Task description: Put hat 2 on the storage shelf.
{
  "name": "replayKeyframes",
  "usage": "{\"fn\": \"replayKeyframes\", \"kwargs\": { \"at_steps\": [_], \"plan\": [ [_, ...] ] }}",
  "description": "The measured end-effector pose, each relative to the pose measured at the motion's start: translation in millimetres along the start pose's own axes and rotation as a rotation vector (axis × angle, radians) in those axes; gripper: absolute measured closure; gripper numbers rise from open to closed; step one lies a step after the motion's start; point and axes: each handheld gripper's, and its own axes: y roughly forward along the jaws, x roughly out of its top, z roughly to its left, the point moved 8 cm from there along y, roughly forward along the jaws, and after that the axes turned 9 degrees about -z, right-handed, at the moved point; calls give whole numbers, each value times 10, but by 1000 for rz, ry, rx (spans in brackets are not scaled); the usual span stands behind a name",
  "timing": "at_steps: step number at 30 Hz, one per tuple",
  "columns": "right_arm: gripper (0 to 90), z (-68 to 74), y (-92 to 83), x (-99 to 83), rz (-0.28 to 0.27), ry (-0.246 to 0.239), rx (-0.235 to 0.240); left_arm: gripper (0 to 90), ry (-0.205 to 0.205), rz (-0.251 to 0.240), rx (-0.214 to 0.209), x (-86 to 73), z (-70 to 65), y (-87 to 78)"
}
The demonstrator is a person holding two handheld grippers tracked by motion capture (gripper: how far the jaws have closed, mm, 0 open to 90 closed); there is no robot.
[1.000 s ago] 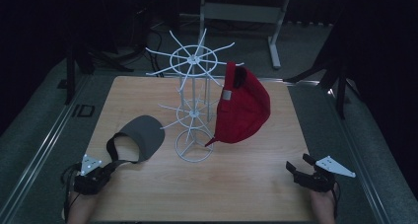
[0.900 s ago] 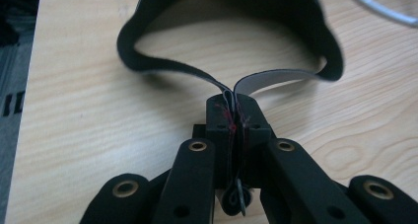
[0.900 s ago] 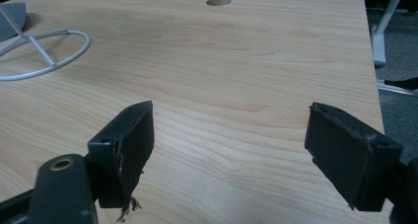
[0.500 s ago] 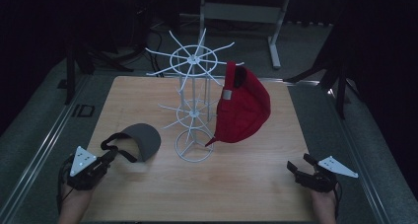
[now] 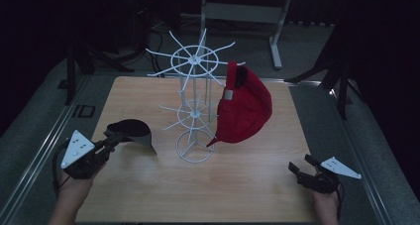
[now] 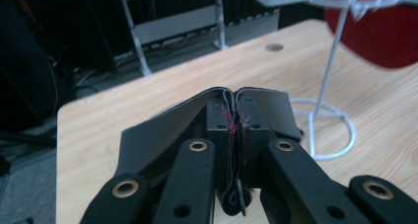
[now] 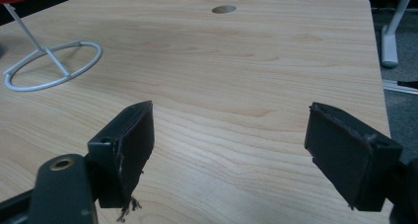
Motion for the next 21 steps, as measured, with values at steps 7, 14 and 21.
{"fn": "replayKeyframes", "kwargs": {
  "at_steps": [7, 14, 21],
  "plan": [
    [188, -12, -11, 7, -3, 5, 1, 870, 46, -23, -84, 293, -57, -101],
    [189, 8, -11, 3, 0, 5, 13, 869, 144, -48, -322, 490, -215, -335],
    [189, 2, -23, 5, -2, 6, 12, 869, 178, -89, -388, 687, -222, -339]
  ]
}}
